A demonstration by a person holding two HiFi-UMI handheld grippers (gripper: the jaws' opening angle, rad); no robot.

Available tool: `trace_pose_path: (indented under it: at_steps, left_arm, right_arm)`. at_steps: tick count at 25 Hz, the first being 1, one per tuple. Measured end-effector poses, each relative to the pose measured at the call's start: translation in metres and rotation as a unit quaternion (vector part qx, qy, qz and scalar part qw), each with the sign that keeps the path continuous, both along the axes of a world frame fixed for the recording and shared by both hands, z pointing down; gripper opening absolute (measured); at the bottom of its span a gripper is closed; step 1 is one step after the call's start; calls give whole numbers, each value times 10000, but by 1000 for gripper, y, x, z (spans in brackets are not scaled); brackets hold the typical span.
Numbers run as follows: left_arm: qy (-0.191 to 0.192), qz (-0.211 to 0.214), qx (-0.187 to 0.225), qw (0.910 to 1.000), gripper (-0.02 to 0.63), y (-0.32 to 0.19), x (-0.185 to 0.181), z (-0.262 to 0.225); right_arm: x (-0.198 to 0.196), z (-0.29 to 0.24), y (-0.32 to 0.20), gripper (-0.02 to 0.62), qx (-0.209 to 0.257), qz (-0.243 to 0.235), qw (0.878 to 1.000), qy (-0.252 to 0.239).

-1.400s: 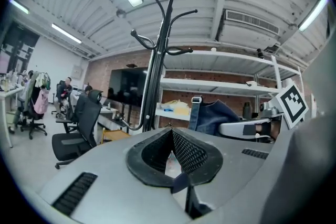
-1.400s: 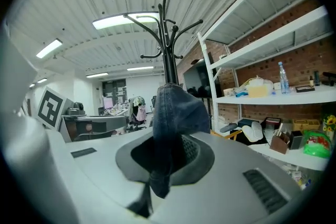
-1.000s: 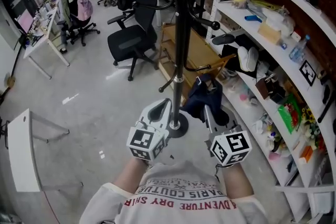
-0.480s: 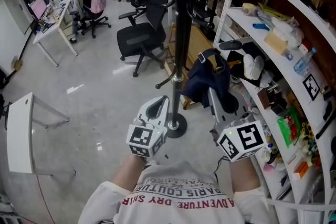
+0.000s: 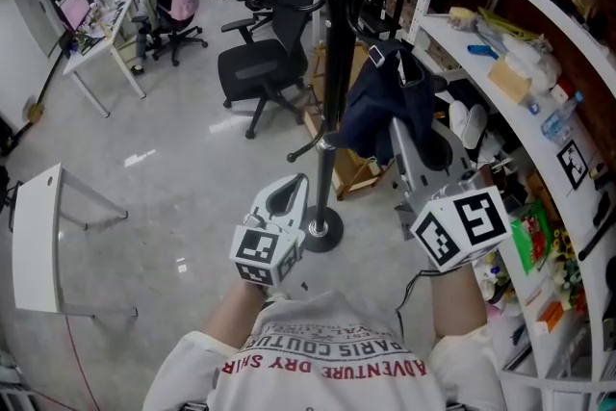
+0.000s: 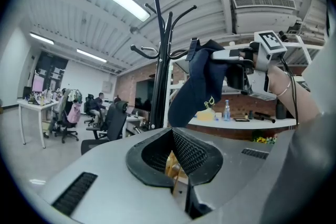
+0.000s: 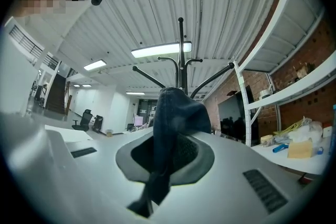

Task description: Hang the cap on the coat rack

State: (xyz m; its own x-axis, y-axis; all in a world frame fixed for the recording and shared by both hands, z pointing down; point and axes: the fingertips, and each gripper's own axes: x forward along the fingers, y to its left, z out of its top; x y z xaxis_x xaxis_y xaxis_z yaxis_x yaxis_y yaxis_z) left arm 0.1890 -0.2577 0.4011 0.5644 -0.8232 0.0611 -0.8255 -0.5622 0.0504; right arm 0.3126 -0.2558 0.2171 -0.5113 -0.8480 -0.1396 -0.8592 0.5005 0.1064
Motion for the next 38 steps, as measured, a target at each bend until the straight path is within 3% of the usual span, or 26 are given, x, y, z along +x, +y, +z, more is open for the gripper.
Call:
trace_pose_path:
  at_steps: [11, 21, 38]
  left_arm:
    - [-17, -142, -168, 9998, 6, -12, -26, 12]
    - [7, -116, -316, 9994, 6, -24, -37, 21]
    - [43, 35, -281, 9996, 6, -36, -48, 18]
  right_arm:
    - [-5, 19, -50, 25, -345, 97, 9990, -258]
    - [-14, 53, -97, 25, -643, 429, 9970, -45]
    - [-16, 76, -100, 27, -369, 877, 9951, -259]
